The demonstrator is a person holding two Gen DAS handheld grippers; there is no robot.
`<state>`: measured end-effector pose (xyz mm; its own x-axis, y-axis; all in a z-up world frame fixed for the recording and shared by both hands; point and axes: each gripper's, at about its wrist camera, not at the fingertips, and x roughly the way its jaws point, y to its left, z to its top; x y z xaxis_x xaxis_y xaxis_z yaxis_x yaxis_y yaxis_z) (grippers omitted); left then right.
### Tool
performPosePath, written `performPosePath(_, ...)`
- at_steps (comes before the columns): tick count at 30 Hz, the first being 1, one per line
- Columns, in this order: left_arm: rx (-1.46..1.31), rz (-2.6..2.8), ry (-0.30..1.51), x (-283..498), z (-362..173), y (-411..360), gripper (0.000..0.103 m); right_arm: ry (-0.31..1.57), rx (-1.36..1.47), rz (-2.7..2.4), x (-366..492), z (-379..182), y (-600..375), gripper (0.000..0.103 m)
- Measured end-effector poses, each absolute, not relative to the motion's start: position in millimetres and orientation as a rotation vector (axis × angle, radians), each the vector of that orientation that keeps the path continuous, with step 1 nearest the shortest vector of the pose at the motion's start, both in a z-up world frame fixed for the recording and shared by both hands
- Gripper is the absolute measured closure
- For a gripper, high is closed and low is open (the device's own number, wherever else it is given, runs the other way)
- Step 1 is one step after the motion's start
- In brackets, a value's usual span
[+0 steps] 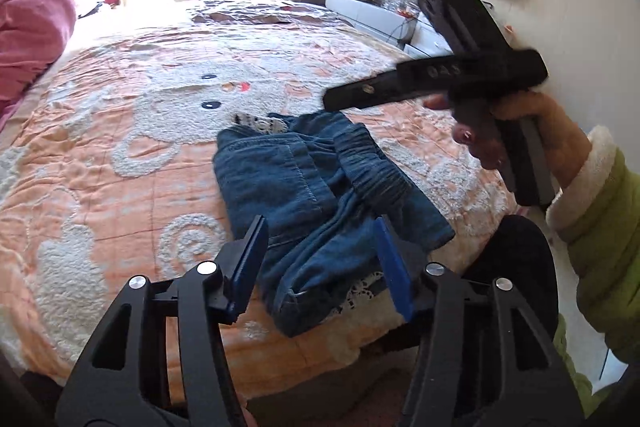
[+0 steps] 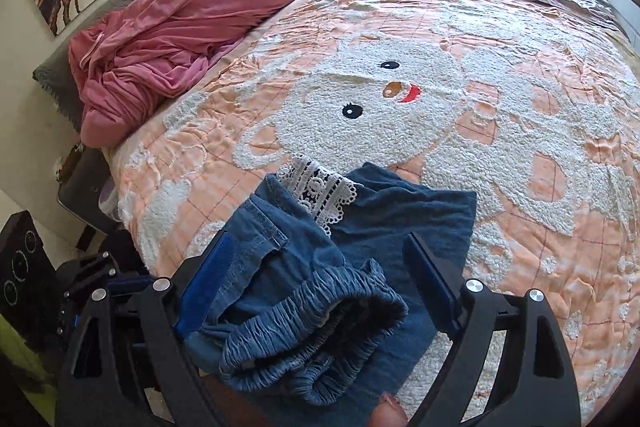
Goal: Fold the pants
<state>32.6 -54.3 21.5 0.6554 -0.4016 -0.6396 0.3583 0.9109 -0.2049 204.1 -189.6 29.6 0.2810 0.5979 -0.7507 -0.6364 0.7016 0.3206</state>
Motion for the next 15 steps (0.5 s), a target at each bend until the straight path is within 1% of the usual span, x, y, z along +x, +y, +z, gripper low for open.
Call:
performPosePath(1,-0.051,-0.437,0.741,34,21,-57,0.057,0.993,-0.056,0.833,207,29,-184,0.019)
performPosePath(3,-0.027,-0.435,0.747,39,16,-64,0.057,1.014,-0.068,0.842,213,26,-173,0.030)
performPosePath(4,-0.026,-0.440,0.757,42,11,-68,0.058,1.030,-0.076,0.836,218,24,-166,0.040)
performPosePath(5,-0.026,-0.455,0.769,43,8,-71,0.067,1.044,-0.085,0.835,222,22,-162,0.049)
performPosePath(6,-0.019,-0.467,0.784,43,4,-75,0.075,1.059,-0.098,0.837,227,19,-155,0.053)
performPosePath(7,-0.001,-0.470,0.793,41,-1,-79,0.077,1.068,-0.112,0.839,229,16,-150,0.060)
performPosePath(8,0.022,-0.475,0.799,39,-4,-83,0.077,1.085,-0.136,0.847,233,12,-141,0.064)
performPosePath(10,0.060,-0.479,0.802,33,-8,-88,0.077,1.106,-0.197,0.849,235,5,-128,0.070)
performPosePath(12,0.079,-0.485,0.800,29,-8,-89,0.077,1.136,-0.264,0.875,232,-4,-116,0.070)
performPosePath(15,0.079,-0.487,0.800,26,-9,-86,0.077,1.127,-0.342,0.908,217,-9,-112,0.070)
